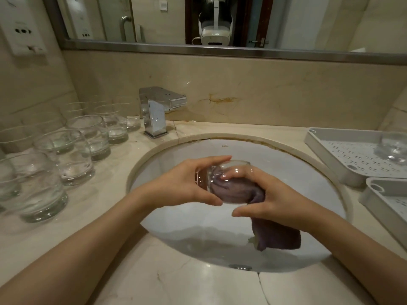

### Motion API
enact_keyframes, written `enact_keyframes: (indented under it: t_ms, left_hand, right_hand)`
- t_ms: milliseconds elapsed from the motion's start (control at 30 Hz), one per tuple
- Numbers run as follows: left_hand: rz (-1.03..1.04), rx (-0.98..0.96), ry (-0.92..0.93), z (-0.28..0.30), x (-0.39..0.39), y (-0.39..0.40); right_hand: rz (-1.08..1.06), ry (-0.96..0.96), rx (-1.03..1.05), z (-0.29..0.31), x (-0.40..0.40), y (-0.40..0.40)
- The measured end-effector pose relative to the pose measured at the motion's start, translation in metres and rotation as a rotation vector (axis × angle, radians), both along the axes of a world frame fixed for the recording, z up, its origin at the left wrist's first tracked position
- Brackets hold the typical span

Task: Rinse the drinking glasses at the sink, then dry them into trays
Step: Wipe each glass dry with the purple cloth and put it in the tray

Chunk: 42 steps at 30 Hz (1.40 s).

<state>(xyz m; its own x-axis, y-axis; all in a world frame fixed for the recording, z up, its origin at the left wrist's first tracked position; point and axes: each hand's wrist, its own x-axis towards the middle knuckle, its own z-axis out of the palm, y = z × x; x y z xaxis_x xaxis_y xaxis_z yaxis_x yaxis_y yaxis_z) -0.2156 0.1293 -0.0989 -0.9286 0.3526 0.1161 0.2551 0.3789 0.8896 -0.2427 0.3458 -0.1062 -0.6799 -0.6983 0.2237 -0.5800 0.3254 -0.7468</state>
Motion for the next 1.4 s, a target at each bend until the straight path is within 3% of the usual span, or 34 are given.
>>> enact_keyframes:
  t_ms: [133, 300, 400, 500, 600, 767, 867, 967, 1033, 1100, 1167, 1300, 1400]
  left_hand:
    - [-0.034, 0.074, -0.044, 0.004, 0.000, -0.007]
    - [-0.041, 0.132, -0.077, 0.008, 0.001, -0.013]
    - [0.005, 0.180, -0.075, 0.011, 0.000, -0.019]
    - [-0.031, 0.092, -0.039, 0.005, 0.000, -0.018]
    - [-0.005, -0.056, 0.069, -0.002, 0.001, -0.010]
    - [0.025, -0.299, 0.502, -0.008, 0.005, 0.000]
    - [0.008, -0.420, 0.624, -0.012, 0.005, 0.002]
    - [-0.005, -0.342, 0.540, -0.008, 0.001, 0.001]
    - [-0.015, -0.174, 0.285, -0.001, 0.001, -0.002]
    - [-0.051, 0.024, -0.011, 0.003, 0.001, -0.006]
    - [-0.062, 0.036, -0.083, 0.002, 0.000, -0.005]
    - [-0.002, -0.132, 0.106, -0.005, 0.003, 0.000]
    - [-0.021, -0.348, 0.376, -0.008, 0.003, -0.003]
  right_hand:
    - [0.042, -0.036, 0.071, 0.005, 0.003, 0.002]
    - [0.040, -0.076, -0.100, 0.016, 0.001, 0.006]
    - [0.027, -0.099, -0.091, 0.015, 0.003, 0.004]
    - [0.000, -0.033, -0.024, 0.002, 0.007, -0.002]
    - [-0.017, 0.010, -0.044, -0.005, 0.006, -0.004]
    - [-0.040, -0.136, -0.121, 0.003, 0.002, -0.002]
    - [-0.027, -0.143, -0.142, -0.001, 0.002, -0.004]
    - [-0.039, -0.049, -0.195, -0.006, -0.002, -0.003]
    - [-0.029, 0.089, -0.202, -0.005, -0.003, -0.001]
    - [0.016, 0.353, -0.116, -0.007, -0.004, 0.001]
    - [0.031, 0.469, -0.054, -0.010, -0.006, 0.002]
    - [0.012, 0.291, -0.093, -0.014, -0.009, 0.001]
    - [-0.020, -0.022, -0.160, -0.009, -0.003, -0.004]
